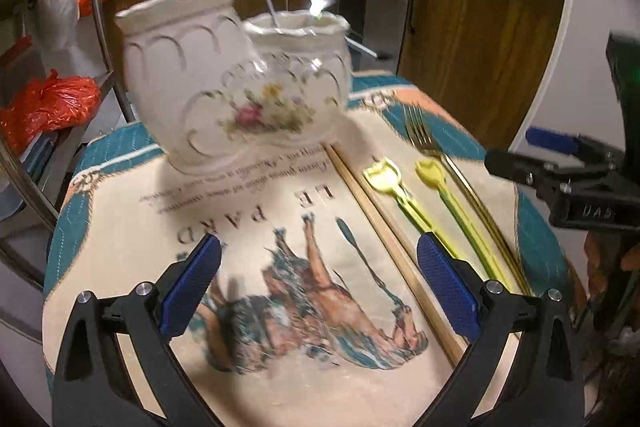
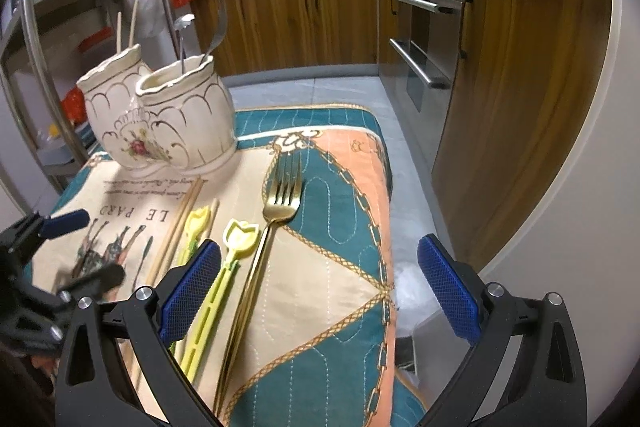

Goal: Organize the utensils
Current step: 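Grasp a third chopstick with the left tool while the right tool grasps the gold fork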

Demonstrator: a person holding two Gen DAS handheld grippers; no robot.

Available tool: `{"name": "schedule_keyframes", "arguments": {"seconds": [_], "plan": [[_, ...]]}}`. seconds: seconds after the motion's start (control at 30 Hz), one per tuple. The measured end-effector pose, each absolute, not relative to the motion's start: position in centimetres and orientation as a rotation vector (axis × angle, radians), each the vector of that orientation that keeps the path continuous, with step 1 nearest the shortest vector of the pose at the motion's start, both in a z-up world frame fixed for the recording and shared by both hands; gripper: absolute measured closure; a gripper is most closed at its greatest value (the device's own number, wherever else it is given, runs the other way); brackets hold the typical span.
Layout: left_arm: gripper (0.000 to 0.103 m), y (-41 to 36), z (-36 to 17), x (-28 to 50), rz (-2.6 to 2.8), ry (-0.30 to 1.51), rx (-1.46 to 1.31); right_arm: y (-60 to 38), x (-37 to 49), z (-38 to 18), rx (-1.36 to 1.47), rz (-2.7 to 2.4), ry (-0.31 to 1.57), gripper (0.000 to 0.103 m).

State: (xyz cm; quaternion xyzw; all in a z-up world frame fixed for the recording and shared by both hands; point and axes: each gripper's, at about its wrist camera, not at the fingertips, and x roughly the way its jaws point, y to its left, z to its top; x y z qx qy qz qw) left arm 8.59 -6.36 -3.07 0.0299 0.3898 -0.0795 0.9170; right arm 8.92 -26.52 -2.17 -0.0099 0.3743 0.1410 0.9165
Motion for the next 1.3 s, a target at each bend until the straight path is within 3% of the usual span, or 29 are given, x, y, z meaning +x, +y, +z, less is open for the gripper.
{"name": "schedule_keyframes", "arguments": {"seconds": [0.23, 0.3, 0.4, 0.43, 0.47, 0.53, 0.6, 0.7, 0.9, 1.3], "plan": [[0.023, -7.8, -4.0, 8.7, -0.161, 0.865, 0.11, -26.2, 9.1, -2.8, -0.039, 0.294, 0.806, 0.008], [0.028, -8.1, -4.1, 8.7, -0.173, 0.875, 0.104, -25.9, 9.1, -3.0, -0.046, 0.31, 0.82, 0.018], [0.047, -8.8, -4.1, 8.9, -0.193, 0.883, 0.104, -25.1, 9.5, -3.5, -0.051, 0.335, 0.861, 0.04], [0.06, -9.0, -4.0, 8.9, -0.199, 0.883, 0.108, -24.8, 9.6, -3.8, -0.05, 0.348, 0.877, 0.047], [0.079, -9.1, -3.9, 8.9, -0.207, 0.881, 0.113, -24.6, 9.6, -3.9, -0.046, 0.361, 0.886, 0.053], [0.093, -9.1, -3.8, 9.0, -0.236, 0.891, 0.109, -24.1, 9.6, -4.2, -0.049, 0.382, 0.896, 0.061], [0.094, -8.8, -3.7, 9.0, -0.258, 0.903, 0.101, -23.7, 9.6, -4.2, -0.058, 0.379, 0.894, 0.069], [0.095, -8.1, -3.5, 9.0, -0.269, 0.913, 0.098, -23.6, 9.7, -4.2, -0.042, 0.388, 0.902, 0.091], [0.097, -6.1, -2.9, 8.6, -0.307, 0.943, 0.123, -24.0, 9.6, -4.1, -0.033, 0.386, 0.911, 0.095], [0.097, -0.5, -2.7, 7.1, -0.38, 1.001, 0.258, -24.9, 8.2, -3.8, -0.062, 0.431, 0.963, 0.096]]}}
